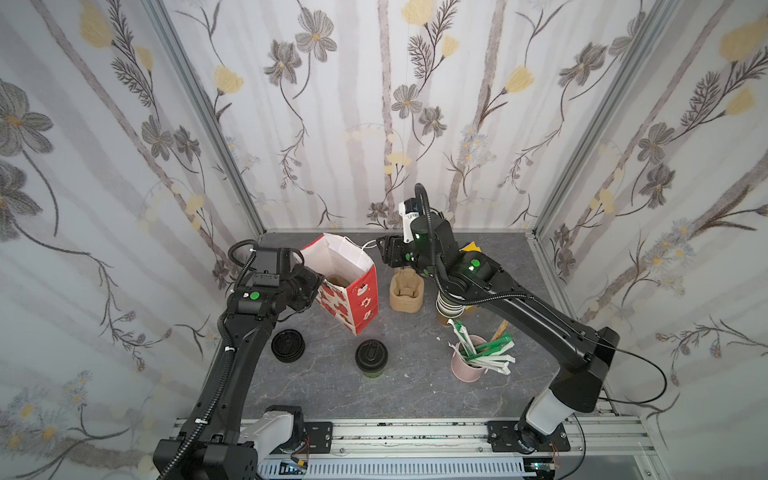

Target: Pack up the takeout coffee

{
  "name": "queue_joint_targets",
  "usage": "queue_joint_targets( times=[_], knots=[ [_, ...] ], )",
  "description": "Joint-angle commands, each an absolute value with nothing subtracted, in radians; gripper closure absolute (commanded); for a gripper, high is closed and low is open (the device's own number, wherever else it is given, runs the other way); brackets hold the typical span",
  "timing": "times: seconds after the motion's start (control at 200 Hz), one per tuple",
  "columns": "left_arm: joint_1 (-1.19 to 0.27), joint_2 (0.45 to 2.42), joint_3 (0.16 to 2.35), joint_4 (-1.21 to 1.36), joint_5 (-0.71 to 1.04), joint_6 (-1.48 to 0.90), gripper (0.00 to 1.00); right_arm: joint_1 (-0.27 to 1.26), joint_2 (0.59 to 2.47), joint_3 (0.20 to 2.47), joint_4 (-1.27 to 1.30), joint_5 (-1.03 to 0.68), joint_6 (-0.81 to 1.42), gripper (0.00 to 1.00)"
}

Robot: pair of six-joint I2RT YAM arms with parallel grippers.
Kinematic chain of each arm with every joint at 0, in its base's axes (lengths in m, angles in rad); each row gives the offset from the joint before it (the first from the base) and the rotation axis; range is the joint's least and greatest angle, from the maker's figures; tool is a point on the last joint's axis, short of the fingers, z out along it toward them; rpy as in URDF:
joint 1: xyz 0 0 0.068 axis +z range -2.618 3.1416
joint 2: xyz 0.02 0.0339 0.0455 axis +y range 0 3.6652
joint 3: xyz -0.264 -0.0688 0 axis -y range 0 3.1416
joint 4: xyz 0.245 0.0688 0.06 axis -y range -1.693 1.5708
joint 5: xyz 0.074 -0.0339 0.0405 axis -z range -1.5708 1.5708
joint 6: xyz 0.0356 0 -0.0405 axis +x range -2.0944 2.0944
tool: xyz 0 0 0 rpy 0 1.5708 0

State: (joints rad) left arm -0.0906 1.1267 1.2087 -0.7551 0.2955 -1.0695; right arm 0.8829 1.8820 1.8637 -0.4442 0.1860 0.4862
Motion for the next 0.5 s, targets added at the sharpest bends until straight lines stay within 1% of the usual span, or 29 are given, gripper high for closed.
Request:
queue_joint_targets(
  times=[0.0,0.115,0.195,0.245,0.255,0.285,0.41,0.495],
  knots=[
    [-0.083,1.136,1.23,-0.78,0.248,-1.05,0.54,0.874,1.994,2.001,-0.607,0.086,0.459,0.37],
    [-0.068,1.165,1.236,-0.779,0.223,-1.039,0.53,0.847,2.151,2.219,-0.72,0.004,0.453,0.35],
    [-0.065,1.184,1.239,-0.778,0.224,-1.029,0.53,0.827,2.227,2.313,-0.758,-0.038,0.449,0.34],
    [-0.065,1.194,1.244,-0.778,0.221,-1.013,0.53,0.828,2.251,2.323,-0.739,-0.068,0.446,0.34],
    [-0.065,1.195,1.246,-0.778,0.219,-1.009,0.54,0.803,2.255,2.324,-0.734,-0.072,0.447,0.33],
    [-0.064,1.196,1.244,-0.778,0.215,-1.005,0.55,0.791,2.266,2.325,-0.717,-0.091,0.452,0.33],
    [-0.063,1.204,1.24,-0.776,0.213,-0.998,0.62,0.788,2.301,2.325,-0.67,-0.166,0.482,0.31],
    [-0.063,1.211,1.236,-0.77,0.21,-0.987,0.66,0.796,2.317,2.326,-0.657,-0.178,0.485,0.32]
  ],
)
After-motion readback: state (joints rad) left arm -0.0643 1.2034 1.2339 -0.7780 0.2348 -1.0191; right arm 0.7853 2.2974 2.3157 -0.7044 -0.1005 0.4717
